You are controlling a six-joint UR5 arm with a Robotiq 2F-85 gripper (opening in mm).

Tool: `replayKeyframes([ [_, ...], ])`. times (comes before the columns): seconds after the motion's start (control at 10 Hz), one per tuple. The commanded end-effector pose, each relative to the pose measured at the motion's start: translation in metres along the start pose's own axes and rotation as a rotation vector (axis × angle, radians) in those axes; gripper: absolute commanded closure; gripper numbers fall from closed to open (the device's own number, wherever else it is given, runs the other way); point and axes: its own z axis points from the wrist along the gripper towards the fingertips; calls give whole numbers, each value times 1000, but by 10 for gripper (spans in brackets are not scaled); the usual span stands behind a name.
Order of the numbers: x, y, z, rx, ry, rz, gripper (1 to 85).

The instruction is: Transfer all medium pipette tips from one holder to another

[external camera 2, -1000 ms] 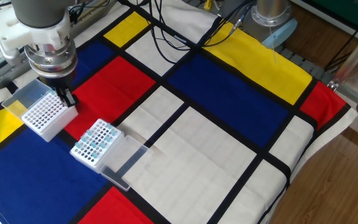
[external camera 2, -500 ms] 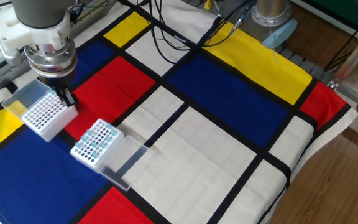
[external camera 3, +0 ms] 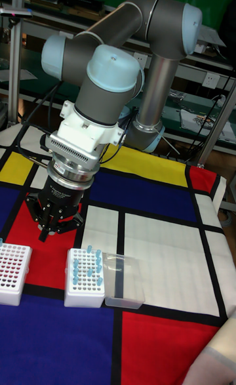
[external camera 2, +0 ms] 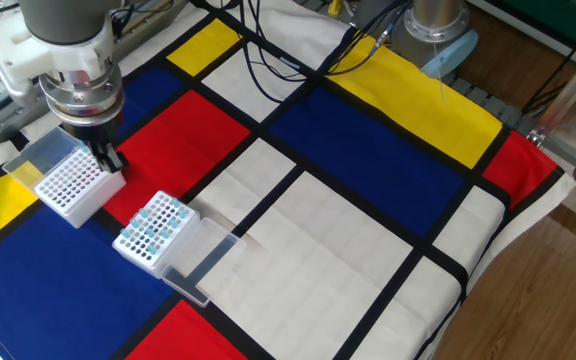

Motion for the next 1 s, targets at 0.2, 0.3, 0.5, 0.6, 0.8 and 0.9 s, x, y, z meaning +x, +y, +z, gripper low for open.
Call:
replayKeyframes([
  [0.2, 4, 35, -3, -141, 7, -155, 750],
  [0.3, 9, 37, -4, -151, 21, -177, 747],
  [0.5, 15, 46, -6, -189, 40, -209, 747],
  [0.6, 15, 51, -7, -209, 38, -207, 747],
  [0.8, 17, 64, -10, -260, 47, -170, 677],
  [0.9, 17, 69, -10, -258, 42, -148, 670],
])
